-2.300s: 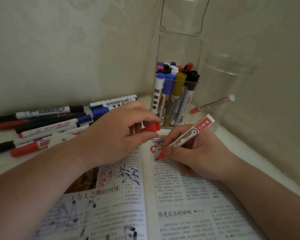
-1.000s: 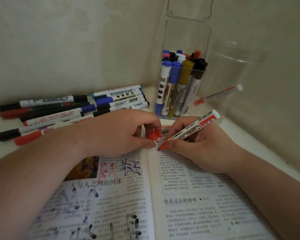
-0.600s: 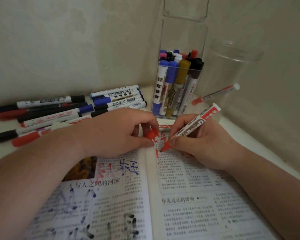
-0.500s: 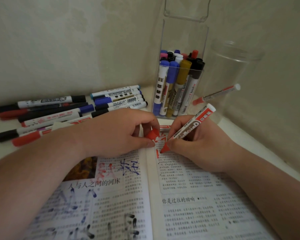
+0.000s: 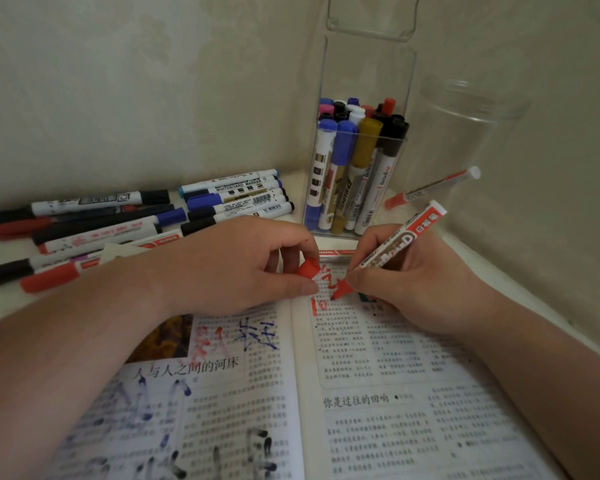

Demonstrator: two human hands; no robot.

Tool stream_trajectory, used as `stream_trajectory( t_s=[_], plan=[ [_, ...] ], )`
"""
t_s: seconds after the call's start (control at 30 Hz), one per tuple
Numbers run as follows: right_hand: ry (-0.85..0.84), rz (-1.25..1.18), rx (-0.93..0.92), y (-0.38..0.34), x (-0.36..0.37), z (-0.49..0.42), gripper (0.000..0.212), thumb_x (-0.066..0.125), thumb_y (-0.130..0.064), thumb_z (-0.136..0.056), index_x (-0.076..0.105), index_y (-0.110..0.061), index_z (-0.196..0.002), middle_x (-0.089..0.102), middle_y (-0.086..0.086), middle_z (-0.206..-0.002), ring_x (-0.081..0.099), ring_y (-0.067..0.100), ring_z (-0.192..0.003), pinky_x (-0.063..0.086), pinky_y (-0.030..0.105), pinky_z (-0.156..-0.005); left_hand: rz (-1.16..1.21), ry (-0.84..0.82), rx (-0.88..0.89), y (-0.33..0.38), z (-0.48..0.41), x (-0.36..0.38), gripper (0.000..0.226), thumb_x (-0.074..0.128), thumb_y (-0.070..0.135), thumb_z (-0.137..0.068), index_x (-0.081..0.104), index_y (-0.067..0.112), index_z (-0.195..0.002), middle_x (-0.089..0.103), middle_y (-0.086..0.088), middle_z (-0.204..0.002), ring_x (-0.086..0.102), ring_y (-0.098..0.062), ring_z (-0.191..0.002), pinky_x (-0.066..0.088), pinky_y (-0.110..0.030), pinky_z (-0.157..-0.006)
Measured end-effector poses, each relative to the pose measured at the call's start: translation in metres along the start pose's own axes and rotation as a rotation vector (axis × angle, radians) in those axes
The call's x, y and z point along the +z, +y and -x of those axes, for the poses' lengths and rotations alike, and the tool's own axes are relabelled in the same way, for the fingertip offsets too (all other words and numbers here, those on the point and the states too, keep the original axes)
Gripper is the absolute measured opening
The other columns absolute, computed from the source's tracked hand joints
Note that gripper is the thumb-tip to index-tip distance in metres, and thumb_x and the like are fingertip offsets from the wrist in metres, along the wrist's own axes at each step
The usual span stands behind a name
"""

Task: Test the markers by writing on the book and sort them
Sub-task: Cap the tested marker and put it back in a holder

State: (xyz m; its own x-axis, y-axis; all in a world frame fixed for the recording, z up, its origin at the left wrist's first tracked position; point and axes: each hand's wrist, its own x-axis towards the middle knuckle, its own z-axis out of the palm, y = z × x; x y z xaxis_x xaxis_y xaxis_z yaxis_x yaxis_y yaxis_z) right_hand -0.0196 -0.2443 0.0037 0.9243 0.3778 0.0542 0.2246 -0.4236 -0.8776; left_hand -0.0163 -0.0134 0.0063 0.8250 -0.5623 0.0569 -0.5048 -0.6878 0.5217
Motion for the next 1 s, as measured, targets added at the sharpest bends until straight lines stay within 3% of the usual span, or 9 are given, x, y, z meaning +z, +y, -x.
stream_trajectory(
  t_s=[0.2, 0.27, 0.43, 0.57, 0.67, 0.73, 0.8, 0.87, 1.0],
  plan=[
    [-0.005, -0.054, 0.005, 0.0012, 0.0002, -0.0005, 0.014, 0.077, -0.008, -0.080, 0.068, -0.012, -0.069, 0.060, 0.000, -0.054, 0.048, 0.008, -0.044, 0.038, 0.017, -0.044, 0.011, 0.043, 0.008, -0.0008, -0.0009, 0.0016, 0.022, 0.062, 0.057, -0.086, 0.063, 0.049, -0.106, 0.056, 0.037, -0.095, 0.055, 0.006, -0.080, 0.041, -0.007, -0.071],
    [0.011, -0.008, 0.016, 0.0007, -0.0001, -0.0004, 0.019, 0.076, -0.003, -0.083, 0.068, -0.012, -0.069, 0.060, -0.001, -0.054, 0.049, 0.008, -0.046, 0.040, 0.019, -0.046, 0.025, 0.048, 0.012, 0.0019, 0.0000, 0.0007, 0.017, 0.066, 0.051, -0.088, 0.062, 0.049, -0.104, 0.056, 0.043, -0.091, 0.055, 0.007, -0.076, 0.041, -0.007, -0.070],
    [0.042, 0.104, 0.015, -0.0029, 0.0032, 0.0009, 0.014, 0.078, -0.012, -0.080, 0.068, -0.013, -0.070, 0.064, 0.010, -0.063, 0.053, 0.008, -0.054, 0.045, 0.023, -0.052, 0.013, 0.030, 0.015, 0.0066, -0.0005, -0.0010, 0.014, 0.069, 0.046, -0.087, 0.060, 0.049, -0.097, 0.050, 0.053, -0.083, 0.054, 0.013, -0.072, 0.040, -0.004, -0.067],
    [-0.057, 0.077, 0.009, -0.0050, 0.0010, 0.0033, 0.015, 0.079, -0.008, -0.079, 0.071, -0.015, -0.069, 0.069, 0.009, -0.065, 0.055, 0.010, -0.054, 0.044, 0.023, -0.052, 0.003, 0.024, 0.007, 0.0064, 0.0000, -0.0005, 0.013, 0.070, 0.047, -0.086, 0.061, 0.049, -0.095, 0.051, 0.053, -0.086, 0.054, 0.011, -0.075, 0.041, -0.004, -0.067],
    [-0.024, 0.101, 0.014, -0.0036, -0.0008, 0.0003, 0.013, 0.078, -0.009, -0.080, 0.068, -0.014, -0.072, 0.069, 0.018, -0.072, 0.058, 0.019, -0.059, 0.050, 0.037, -0.056, -0.012, 0.032, -0.005, 0.0048, -0.0007, 0.0006, 0.013, 0.069, 0.052, -0.085, 0.062, 0.050, -0.096, 0.052, 0.047, -0.093, 0.054, 0.009, -0.081, 0.042, -0.006, -0.069],
    [0.032, 0.114, 0.021, -0.0015, -0.0017, -0.0015, 0.013, 0.076, -0.008, -0.081, 0.068, -0.014, -0.072, 0.070, 0.016, -0.072, 0.063, 0.026, -0.064, 0.056, 0.046, -0.065, -0.018, 0.039, -0.006, 0.0034, -0.0014, 0.0008, 0.014, 0.069, 0.054, -0.084, 0.063, 0.051, -0.096, 0.052, 0.045, -0.098, 0.054, 0.008, -0.084, 0.042, -0.006, -0.072],
    [0.021, 0.116, 0.018, -0.0016, -0.0024, -0.0015, 0.015, 0.078, -0.008, -0.079, 0.068, -0.014, -0.069, 0.069, 0.013, -0.068, 0.062, 0.028, -0.062, 0.054, 0.043, -0.062, -0.021, 0.045, -0.004, 0.0023, -0.0014, 0.0009, 0.015, 0.069, 0.054, -0.083, 0.063, 0.050, -0.097, 0.052, 0.043, -0.101, 0.055, 0.007, -0.086, 0.042, -0.006, -0.074],
    [-0.057, 0.098, 0.023, -0.0030, -0.0032, -0.0002, 0.017, 0.078, -0.007, -0.077, 0.067, -0.012, -0.066, 0.063, 0.007, -0.058, 0.052, 0.020, -0.051, 0.046, 0.033, -0.051, -0.016, 0.055, -0.001, 0.0014, -0.0012, 0.0012, 0.017, 0.070, 0.053, -0.083, 0.065, 0.048, -0.098, 0.053, 0.041, -0.101, 0.055, 0.006, -0.085, 0.042, -0.007, -0.073],
    [-0.121, 0.054, 0.009, -0.0008, -0.0053, 0.0015, 0.011, 0.074, -0.014, -0.072, 0.066, -0.008, -0.068, 0.060, 0.007, -0.058, 0.049, 0.011, -0.050, 0.040, 0.023, -0.049, -0.016, 0.063, 0.016, 0.0030, -0.0015, 0.0027, 0.014, 0.070, 0.051, -0.084, 0.064, 0.049, -0.096, 0.053, 0.041, -0.101, 0.056, 0.002, -0.084, 0.043, -0.009, -0.073]
  ],
)
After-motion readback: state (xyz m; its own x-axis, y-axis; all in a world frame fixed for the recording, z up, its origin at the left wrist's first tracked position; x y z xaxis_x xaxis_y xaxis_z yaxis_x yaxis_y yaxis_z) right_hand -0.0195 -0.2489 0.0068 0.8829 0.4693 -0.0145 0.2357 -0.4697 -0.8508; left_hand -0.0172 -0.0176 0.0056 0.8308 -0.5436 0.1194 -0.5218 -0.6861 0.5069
